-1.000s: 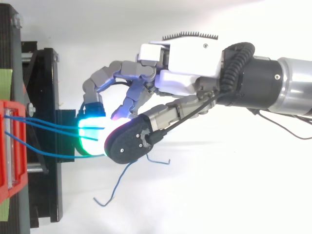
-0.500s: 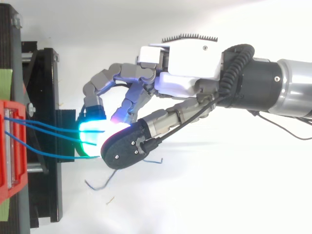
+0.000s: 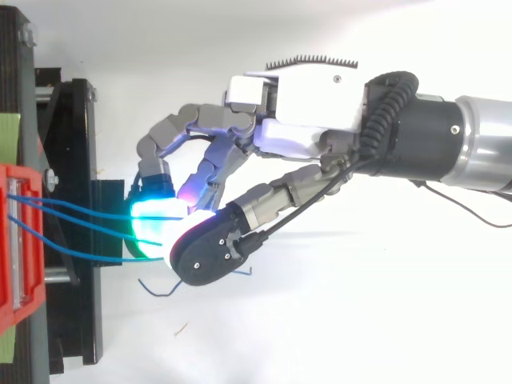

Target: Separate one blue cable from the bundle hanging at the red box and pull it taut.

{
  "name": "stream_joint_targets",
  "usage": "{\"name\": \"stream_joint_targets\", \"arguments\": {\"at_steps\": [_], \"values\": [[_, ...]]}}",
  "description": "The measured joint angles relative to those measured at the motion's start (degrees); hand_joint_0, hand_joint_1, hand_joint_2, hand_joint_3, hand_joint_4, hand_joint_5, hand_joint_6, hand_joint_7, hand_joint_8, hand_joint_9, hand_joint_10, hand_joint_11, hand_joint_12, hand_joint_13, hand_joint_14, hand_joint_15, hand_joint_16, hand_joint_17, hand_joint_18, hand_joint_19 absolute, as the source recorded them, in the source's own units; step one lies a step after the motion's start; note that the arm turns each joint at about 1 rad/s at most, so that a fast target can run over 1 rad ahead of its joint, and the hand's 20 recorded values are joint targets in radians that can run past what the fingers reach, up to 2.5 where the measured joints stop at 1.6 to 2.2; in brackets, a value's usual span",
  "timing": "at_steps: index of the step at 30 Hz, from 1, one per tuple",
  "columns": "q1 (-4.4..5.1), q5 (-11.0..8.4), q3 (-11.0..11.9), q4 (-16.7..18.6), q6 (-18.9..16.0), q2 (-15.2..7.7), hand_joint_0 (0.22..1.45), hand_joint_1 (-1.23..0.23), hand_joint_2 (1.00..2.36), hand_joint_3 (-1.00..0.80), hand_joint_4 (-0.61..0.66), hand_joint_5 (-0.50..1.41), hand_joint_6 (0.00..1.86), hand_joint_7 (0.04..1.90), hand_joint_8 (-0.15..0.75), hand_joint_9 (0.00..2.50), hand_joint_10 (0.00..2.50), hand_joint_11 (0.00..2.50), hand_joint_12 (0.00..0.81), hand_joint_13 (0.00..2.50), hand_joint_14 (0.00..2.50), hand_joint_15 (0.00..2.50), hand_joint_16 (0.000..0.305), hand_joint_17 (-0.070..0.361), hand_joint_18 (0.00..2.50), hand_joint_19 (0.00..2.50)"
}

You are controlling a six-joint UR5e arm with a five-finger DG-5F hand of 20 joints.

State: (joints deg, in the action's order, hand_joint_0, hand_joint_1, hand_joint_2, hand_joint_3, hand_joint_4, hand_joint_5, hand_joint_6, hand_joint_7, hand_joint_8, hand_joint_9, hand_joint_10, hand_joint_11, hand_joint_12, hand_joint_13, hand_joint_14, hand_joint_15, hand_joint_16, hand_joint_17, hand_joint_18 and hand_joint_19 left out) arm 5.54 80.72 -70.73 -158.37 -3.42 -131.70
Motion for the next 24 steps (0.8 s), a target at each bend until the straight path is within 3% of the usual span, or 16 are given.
{"name": "stream_joint_targets", "arguments": {"at_steps": [8, 12, 19, 22, 24], "values": [[-0.10, 0.13, 0.02, -0.24, 1.30, 0.39, 0.73, -0.95, 1.00, -0.50, 0.05, -0.18, 0.90, 1.08, 0.285, 1.01, 0.02, 1.06, 0.358, 0.83, 0.02, 0.59, 0.045, 0.101, 0.84, 0.50], [-0.15, 0.14, 0.03, -0.27, 1.70, 0.64, 0.73, -0.93, 1.00, -0.50, 0.02, -0.18, 0.90, 1.19, 0.291, 1.01, 0.02, 1.07, 0.359, 0.84, 0.02, 0.59, 0.045, 0.100, 0.85, 0.52], [-0.21, 0.22, 0.01, -1.15, 1.83, 0.75, 0.77, -0.95, 1.00, -0.50, 0.04, -0.20, 0.90, 1.06, 0.280, 0.97, 0.02, 1.05, 0.367, 0.83, 0.02, 0.58, 0.045, 0.102, 0.85, 0.51], [-0.24, 0.33, 0.00, -1.44, 1.84, 0.78, 0.65, -0.98, 1.00, -0.50, 0.06, -0.20, 0.89, 1.05, 0.279, 0.95, 0.02, 1.06, 0.365, 0.80, 0.02, 0.59, 0.046, 0.103, 0.83, 0.52], [-0.24, 0.36, 0.01, -1.52, 1.84, 0.78, 0.51, -0.92, 1.00, -0.50, 0.07, -0.19, 0.89, 1.00, 0.303, 0.96, 0.02, 1.06, 0.388, 0.80, 0.02, 0.59, 0.050, 0.113, 0.83, 0.54]]}}
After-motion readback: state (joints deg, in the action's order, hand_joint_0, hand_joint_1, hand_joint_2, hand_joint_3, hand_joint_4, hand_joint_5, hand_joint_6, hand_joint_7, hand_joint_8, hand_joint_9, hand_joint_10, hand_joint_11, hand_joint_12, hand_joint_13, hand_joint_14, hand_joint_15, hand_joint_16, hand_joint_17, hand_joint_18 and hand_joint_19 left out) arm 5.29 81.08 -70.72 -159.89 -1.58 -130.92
